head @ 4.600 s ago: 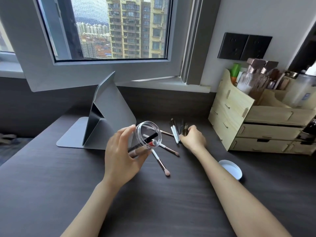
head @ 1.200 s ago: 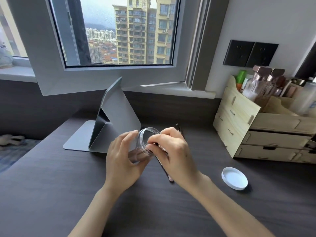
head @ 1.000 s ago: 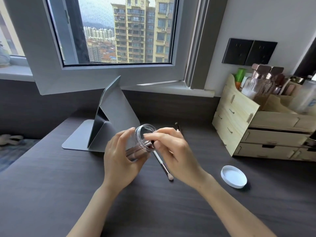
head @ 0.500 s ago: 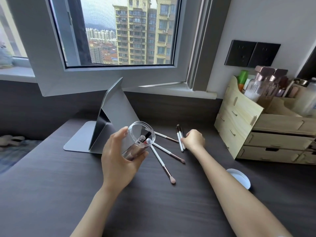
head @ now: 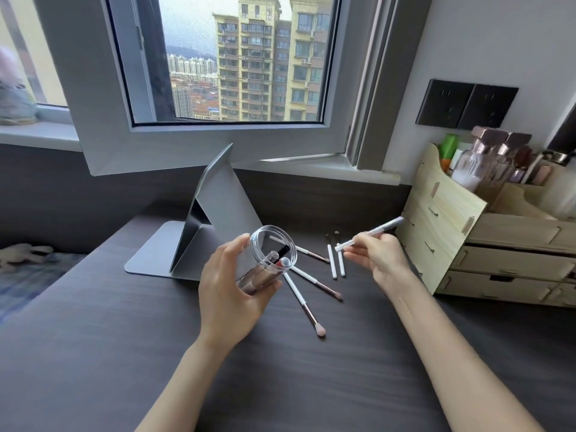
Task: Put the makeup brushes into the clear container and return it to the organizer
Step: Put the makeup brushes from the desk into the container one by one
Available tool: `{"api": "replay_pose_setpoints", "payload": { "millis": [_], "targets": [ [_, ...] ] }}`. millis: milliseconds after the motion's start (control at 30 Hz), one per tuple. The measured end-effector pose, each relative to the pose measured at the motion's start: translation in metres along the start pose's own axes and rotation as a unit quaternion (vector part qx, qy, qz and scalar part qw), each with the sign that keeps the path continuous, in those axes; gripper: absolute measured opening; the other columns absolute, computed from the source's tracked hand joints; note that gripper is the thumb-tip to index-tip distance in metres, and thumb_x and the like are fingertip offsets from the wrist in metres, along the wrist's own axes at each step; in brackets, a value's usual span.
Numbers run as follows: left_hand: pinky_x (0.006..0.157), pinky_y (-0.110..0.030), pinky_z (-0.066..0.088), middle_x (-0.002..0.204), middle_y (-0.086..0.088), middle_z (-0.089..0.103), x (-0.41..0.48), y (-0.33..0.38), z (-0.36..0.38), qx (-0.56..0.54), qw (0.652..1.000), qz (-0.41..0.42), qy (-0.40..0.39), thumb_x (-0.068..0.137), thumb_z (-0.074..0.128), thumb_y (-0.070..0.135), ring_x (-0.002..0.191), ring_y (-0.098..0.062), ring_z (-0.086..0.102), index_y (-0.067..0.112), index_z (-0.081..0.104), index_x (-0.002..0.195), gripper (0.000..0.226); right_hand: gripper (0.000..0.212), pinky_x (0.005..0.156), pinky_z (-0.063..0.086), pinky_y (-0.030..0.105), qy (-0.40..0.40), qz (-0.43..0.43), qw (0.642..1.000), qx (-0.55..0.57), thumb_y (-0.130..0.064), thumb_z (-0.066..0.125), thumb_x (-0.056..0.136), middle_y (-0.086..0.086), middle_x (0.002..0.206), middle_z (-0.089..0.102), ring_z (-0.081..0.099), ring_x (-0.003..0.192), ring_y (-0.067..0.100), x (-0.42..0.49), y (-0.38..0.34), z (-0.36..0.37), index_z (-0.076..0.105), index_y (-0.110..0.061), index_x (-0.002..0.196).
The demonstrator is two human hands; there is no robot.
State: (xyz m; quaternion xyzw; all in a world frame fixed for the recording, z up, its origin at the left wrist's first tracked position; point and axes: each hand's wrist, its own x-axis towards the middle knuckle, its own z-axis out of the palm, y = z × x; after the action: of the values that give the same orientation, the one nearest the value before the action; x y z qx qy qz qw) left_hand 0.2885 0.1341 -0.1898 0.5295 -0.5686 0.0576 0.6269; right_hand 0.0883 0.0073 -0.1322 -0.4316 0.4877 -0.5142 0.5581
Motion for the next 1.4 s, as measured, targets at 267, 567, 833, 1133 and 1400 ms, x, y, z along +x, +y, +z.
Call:
{"api": "replay_pose_setpoints", "payload": {
  "millis": [267,567,833,1133,1400],
  "targets": [
    [0.085,-0.041,0.049,0.113,-0.004,0.061,-0.002,0.009,0.0,0.049,0.998,0.023,-0.03,0.058,0.08,0.036,0.103,-0.019,0.057,0.02,0.048,0.119,0.071,0.011,0.061,0.058,0.023,-0.18,-0.212,0.957,-0.084,-0.009,0.061,0.088,0.003,0.07,0.071,0.068,0.063,0.008,-0.111,-0.031,0.027,0.07,-0.011,0.081],
    [0.086,-0.04,0.049,0.113,0.0,0.059,-0.002,0.012,-0.001,0.047,0.998,0.02,-0.036,0.061,0.071,0.047,0.102,-0.018,0.057,0.021,0.046,0.119,0.068,0.013,0.05,0.042,0.014,-0.121,-0.325,0.931,-0.111,-0.012,0.072,0.08,-0.016,0.06,0.064,0.054,0.051,-0.001,-0.117,-0.015,0.049,0.062,-0.015,0.086],
    [0.079,-0.049,0.052,0.114,0.0,0.061,-0.003,0.013,-0.002,0.021,0.999,0.022,-0.027,0.062,0.075,0.044,0.102,-0.02,0.059,0.019,0.048,0.12,0.069,0.035,0.07,0.042,0.024,-0.014,-0.441,0.839,-0.319,-0.049,0.059,0.074,-0.004,0.074,0.063,0.054,0.076,0.015,-0.11,0.008,0.063,0.072,-0.017,0.074],
    [0.089,-0.033,0.048,0.114,0.007,0.056,-0.002,0.01,-0.003,0.028,0.999,-0.016,-0.007,0.056,0.082,0.028,0.104,-0.014,0.056,0.024,0.046,0.119,0.073,0.045,0.082,0.031,0.004,-0.148,-0.383,0.884,-0.222,-0.053,0.04,0.088,-0.012,0.087,0.058,0.053,0.093,0.012,-0.106,0.011,0.043,0.074,-0.024,0.089],
    [0.081,-0.018,0.052,0.115,0.004,0.054,0.0,0.009,-0.005,-0.079,0.994,-0.075,0.028,0.055,0.089,0.005,0.106,-0.018,0.061,0.045,0.046,0.109,0.08,0.031,0.073,0.042,0.034,0.044,-0.271,0.86,-0.431,-0.013,0.045,0.093,0.013,0.085,0.071,0.061,0.089,0.032,-0.02,0.029,0.028,0.07,-0.003,0.078]
  ]
}}
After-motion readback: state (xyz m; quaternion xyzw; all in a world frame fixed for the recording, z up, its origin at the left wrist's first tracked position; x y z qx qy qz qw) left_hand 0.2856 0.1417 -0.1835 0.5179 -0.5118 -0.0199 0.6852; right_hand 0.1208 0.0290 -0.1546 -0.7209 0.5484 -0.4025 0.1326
